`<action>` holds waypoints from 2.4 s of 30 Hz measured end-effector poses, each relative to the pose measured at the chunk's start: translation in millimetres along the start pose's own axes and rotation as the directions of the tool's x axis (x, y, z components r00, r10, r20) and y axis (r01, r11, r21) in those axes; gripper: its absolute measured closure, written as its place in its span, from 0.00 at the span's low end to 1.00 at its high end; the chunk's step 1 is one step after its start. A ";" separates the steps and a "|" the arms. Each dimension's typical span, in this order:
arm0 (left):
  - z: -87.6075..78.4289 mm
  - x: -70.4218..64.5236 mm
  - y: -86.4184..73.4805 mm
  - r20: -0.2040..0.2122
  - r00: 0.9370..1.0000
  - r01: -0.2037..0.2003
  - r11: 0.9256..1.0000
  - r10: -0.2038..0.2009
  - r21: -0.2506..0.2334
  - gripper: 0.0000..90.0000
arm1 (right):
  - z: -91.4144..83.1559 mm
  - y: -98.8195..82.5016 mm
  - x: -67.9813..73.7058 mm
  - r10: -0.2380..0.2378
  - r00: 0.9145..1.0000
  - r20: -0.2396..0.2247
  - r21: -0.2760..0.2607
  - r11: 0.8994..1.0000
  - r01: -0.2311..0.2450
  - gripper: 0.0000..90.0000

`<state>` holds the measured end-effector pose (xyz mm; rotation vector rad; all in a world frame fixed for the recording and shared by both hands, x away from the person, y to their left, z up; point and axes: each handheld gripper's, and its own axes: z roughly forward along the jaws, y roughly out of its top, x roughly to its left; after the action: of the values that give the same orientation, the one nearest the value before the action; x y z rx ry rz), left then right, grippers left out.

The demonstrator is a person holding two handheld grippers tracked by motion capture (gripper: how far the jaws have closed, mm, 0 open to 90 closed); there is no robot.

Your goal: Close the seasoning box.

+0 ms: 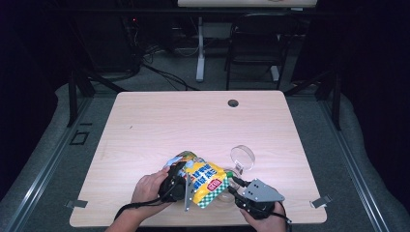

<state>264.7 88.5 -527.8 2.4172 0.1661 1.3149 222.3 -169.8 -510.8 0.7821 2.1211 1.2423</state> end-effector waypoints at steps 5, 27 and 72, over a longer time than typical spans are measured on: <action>-0.6 1.6 -1.9 -0.001 1.000 0.004 1.000 -0.004 0.004 0.70 | 2.0 3.2 1.6 -0.077 0.996 0.036 0.019 0.997 0.077 0.75; -2.7 3.4 -7.0 -0.005 1.000 0.006 1.000 -0.006 0.010 0.70 | 9.6 13.1 5.1 -0.290 0.954 0.078 0.143 0.950 0.277 0.78; 0.4 2.1 -0.3 -0.006 0.999 -0.041 0.999 0.041 0.018 0.70 | 12.0 6.9 15.9 -0.472 0.863 0.179 0.135 0.881 0.453 0.65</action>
<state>266.2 89.3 -526.4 2.4431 0.1314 1.3446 221.5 -148.7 -512.3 0.3759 2.0380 0.7780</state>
